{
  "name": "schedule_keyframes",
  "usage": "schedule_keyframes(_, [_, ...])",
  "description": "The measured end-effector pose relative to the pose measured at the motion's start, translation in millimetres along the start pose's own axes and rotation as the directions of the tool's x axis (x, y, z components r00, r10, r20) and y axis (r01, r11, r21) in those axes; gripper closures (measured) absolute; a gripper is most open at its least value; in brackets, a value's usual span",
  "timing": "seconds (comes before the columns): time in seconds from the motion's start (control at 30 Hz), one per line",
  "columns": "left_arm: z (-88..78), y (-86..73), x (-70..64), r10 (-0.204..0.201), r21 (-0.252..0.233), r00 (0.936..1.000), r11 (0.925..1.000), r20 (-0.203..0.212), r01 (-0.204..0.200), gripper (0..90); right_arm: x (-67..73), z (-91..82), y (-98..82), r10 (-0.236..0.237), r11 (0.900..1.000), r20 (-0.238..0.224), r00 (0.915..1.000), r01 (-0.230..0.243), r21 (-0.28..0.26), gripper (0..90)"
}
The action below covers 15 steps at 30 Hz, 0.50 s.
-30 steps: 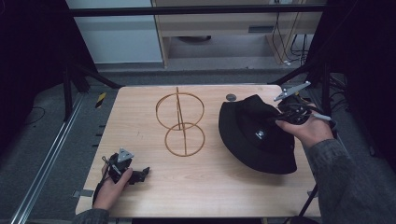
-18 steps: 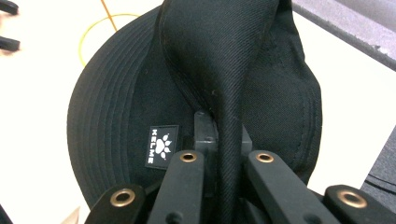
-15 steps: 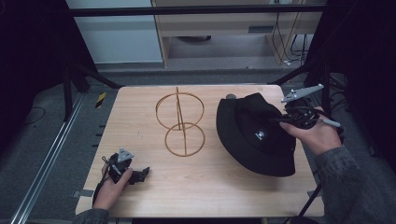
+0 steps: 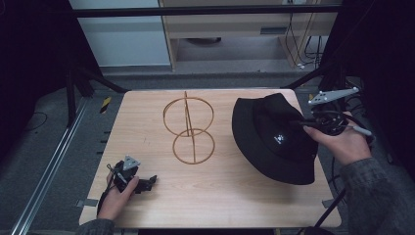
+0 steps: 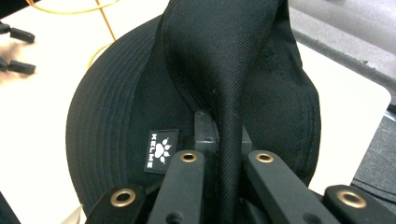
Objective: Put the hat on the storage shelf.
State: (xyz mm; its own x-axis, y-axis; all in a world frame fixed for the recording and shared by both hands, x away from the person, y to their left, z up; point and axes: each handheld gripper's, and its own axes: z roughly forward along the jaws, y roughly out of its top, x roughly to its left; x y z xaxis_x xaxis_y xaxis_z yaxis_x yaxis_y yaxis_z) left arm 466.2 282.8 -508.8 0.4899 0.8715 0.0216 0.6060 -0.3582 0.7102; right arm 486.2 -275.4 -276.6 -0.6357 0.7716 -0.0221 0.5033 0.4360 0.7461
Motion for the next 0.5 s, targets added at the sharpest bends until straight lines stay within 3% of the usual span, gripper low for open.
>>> schedule_keyframes(0.5, [0.0,0.0,-0.1,-0.001,0.0,1.0,1.0,0.0,0.001,0.0,15.2,-17.0,13.6,-0.034,0.998,-0.008,0.9994,0.034,-0.049,87.7])
